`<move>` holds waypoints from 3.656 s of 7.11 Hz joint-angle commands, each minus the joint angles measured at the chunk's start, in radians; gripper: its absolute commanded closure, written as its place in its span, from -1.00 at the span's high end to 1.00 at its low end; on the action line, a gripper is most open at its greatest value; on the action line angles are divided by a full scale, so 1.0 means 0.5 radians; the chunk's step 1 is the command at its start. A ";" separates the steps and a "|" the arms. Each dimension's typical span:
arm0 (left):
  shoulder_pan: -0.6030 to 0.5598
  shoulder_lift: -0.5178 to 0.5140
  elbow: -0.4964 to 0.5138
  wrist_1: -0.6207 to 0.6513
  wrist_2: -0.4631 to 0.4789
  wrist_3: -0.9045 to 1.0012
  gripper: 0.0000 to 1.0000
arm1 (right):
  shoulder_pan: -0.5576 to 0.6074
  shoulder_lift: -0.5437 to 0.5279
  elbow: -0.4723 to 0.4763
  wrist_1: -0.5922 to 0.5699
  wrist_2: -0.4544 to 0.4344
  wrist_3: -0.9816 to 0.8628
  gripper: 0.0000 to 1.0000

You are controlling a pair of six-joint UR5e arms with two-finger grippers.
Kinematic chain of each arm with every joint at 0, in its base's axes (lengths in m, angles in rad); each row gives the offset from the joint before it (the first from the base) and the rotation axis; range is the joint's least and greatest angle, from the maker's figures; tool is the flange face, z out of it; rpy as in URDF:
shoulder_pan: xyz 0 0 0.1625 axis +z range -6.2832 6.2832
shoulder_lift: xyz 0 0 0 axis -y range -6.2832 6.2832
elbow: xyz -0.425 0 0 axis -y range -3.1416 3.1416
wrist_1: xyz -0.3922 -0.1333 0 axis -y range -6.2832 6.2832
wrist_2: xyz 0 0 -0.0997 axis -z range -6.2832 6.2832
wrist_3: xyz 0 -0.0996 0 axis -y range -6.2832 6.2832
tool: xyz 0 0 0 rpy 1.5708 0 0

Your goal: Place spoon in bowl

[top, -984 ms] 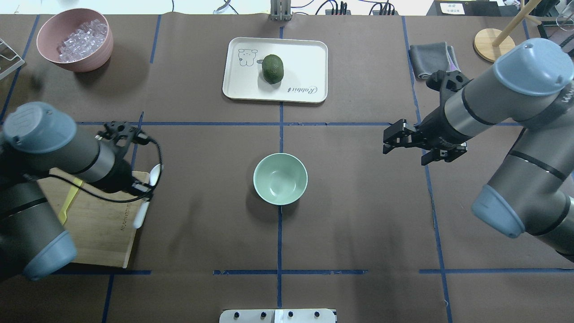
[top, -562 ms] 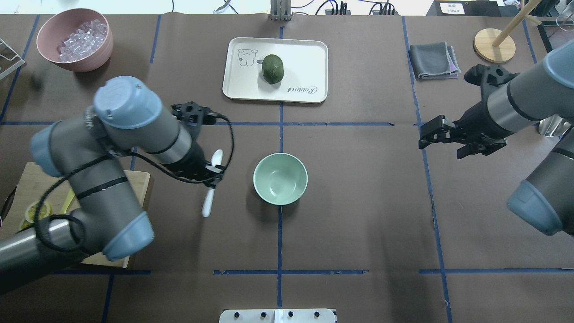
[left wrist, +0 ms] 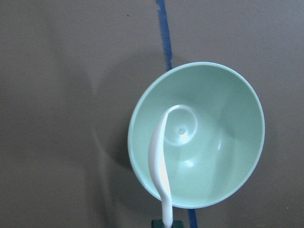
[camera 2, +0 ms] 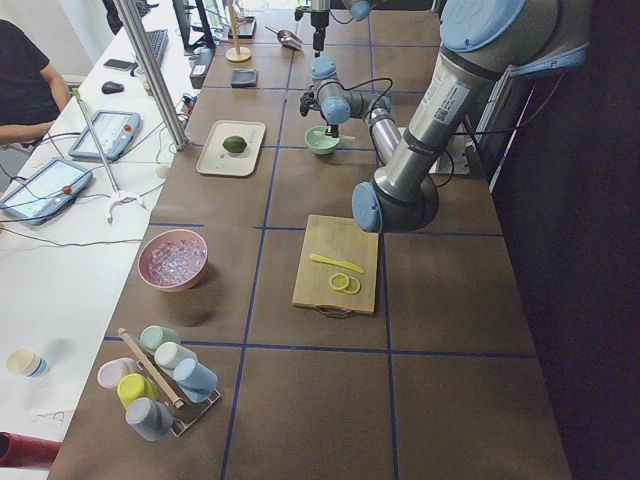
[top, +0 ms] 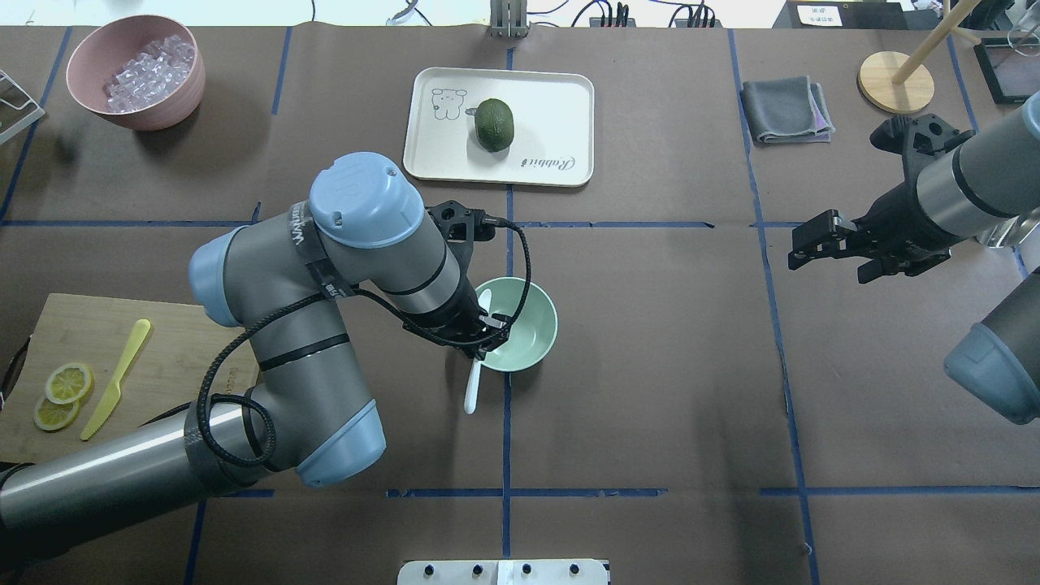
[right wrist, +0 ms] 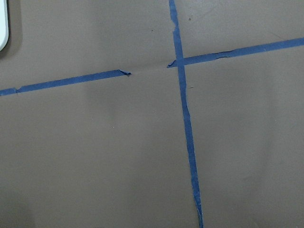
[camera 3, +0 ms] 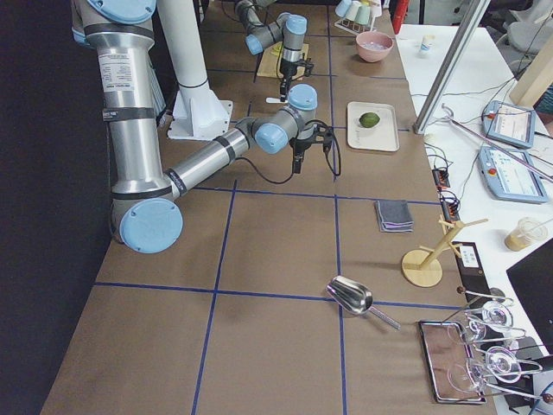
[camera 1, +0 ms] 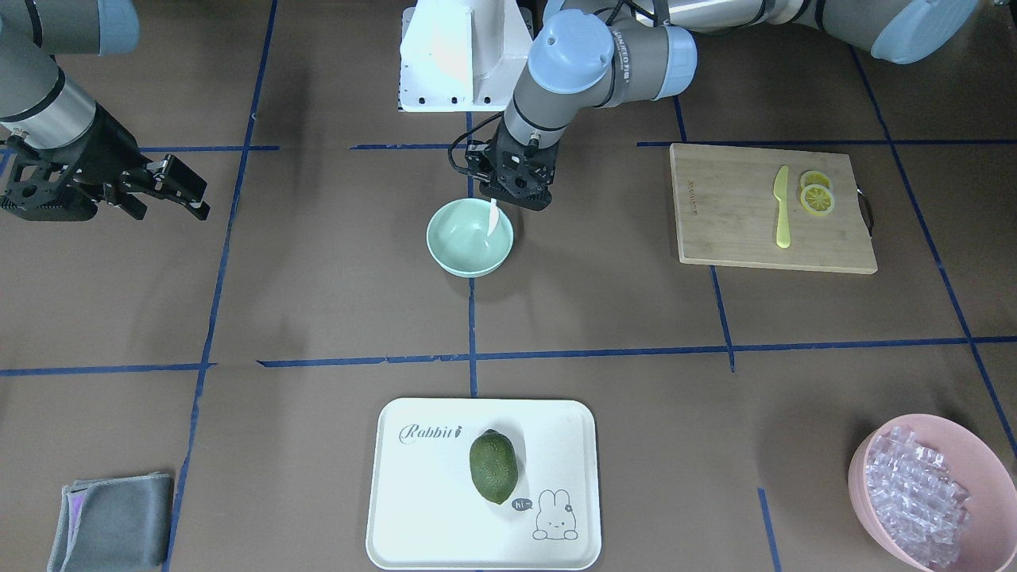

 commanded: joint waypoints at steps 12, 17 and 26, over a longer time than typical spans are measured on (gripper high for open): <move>-0.376 0.210 -0.124 -0.054 -0.118 0.055 0.48 | 0.273 -0.311 0.013 -0.010 0.045 -0.521 0.99; -1.246 1.177 -0.273 0.041 -0.253 1.759 0.57 | 0.939 -0.527 -0.330 -0.206 0.235 -1.905 0.99; -2.095 1.596 -0.236 0.811 -0.572 2.500 1.00 | 1.041 -0.484 -0.392 -0.411 0.293 -2.110 0.98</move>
